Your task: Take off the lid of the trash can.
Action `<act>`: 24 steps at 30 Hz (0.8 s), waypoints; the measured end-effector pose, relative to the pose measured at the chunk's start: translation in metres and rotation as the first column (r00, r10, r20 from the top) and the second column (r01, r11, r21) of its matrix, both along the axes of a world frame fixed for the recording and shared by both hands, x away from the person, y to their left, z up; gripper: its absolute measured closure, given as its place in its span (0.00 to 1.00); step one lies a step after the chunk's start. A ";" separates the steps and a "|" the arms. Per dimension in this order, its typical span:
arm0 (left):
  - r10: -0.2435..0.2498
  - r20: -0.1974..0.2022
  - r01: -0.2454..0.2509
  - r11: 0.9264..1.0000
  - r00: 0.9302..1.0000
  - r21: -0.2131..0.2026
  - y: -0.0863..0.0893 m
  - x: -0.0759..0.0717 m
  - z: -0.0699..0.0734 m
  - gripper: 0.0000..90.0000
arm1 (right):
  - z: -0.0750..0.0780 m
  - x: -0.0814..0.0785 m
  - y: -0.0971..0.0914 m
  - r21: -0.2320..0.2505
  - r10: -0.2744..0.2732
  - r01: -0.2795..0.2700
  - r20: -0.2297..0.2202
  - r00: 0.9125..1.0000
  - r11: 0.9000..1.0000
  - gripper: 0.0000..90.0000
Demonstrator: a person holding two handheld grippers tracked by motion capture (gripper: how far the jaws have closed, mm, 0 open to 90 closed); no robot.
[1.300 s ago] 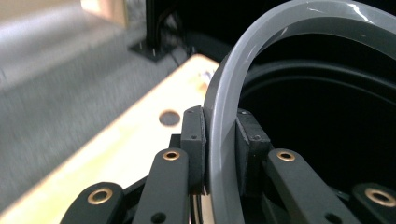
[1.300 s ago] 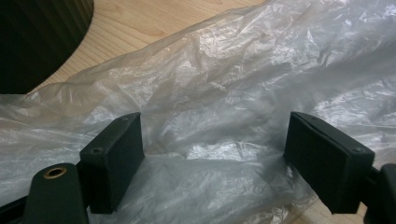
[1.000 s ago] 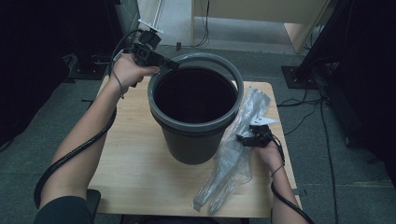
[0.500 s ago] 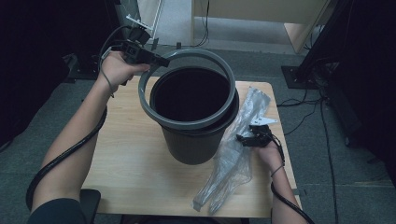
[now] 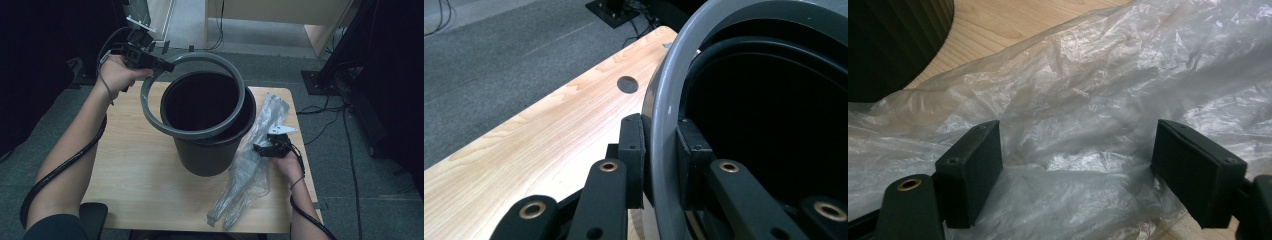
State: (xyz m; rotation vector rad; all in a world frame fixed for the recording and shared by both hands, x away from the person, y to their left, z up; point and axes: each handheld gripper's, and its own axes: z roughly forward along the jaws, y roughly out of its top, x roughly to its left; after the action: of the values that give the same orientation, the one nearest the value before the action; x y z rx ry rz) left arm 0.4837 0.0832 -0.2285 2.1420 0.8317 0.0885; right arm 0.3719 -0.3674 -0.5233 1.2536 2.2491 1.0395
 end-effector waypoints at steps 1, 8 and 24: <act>-0.002 0.004 0.002 1.000 1.000 0.000 0.001 -0.001 0.001 0.85 | 0.000 0.000 0.000 0.000 0.000 0.000 0.000 1.000 1.000 0.22; 0.000 0.016 0.000 1.000 1.000 0.002 0.007 -0.005 0.004 0.85 | 0.000 0.000 0.000 -0.002 0.000 0.000 0.000 1.000 1.000 0.22; 0.029 0.011 -0.029 0.999 1.000 -0.019 0.029 -0.007 0.005 0.85 | 0.000 0.000 0.000 -0.005 -0.001 0.001 0.003 1.000 1.000 0.22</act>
State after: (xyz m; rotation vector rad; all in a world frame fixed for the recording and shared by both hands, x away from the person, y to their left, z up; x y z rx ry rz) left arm 0.4771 0.1124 -0.2231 2.1098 0.8543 0.1068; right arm 0.3717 -0.3670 -0.5233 1.2512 2.2471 1.0344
